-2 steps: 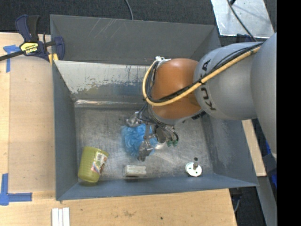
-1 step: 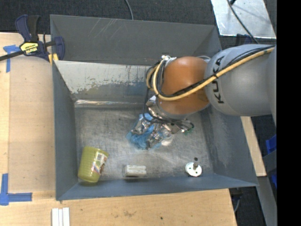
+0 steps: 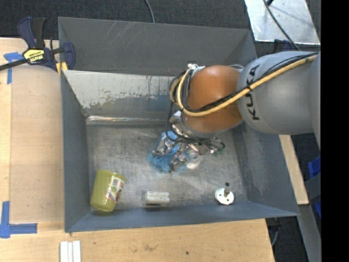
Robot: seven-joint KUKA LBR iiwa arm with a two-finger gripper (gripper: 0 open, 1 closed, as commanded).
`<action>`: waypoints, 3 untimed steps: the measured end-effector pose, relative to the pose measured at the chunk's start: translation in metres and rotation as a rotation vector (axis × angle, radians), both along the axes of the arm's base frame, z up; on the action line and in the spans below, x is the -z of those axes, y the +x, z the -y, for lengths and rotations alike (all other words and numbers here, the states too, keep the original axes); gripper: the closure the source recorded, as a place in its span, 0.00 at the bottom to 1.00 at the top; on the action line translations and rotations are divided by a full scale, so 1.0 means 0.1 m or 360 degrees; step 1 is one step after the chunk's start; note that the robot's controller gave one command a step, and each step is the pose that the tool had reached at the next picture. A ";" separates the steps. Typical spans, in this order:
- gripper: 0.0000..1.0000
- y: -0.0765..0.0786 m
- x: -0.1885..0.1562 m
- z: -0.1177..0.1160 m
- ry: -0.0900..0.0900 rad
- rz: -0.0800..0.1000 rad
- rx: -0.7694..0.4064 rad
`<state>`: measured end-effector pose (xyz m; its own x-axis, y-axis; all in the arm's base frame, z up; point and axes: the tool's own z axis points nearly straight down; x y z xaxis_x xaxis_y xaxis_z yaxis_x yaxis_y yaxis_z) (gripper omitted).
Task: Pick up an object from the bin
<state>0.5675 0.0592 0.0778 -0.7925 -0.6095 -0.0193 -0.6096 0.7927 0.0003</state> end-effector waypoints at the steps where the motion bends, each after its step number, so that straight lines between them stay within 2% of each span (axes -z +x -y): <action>1: 1.00 0.00 0.00 0.00 0.0000 0.0000 0.0001; 2: 1.00 -0.01 -1.82 -0.14 -0.0017 -0.0005 -0.0083; 3: 1.00 -0.01 -1.80 -0.14 -0.0018 -0.0009 -0.0083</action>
Offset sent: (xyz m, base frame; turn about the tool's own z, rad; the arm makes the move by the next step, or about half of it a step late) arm -0.0031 0.0135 0.1760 -0.0544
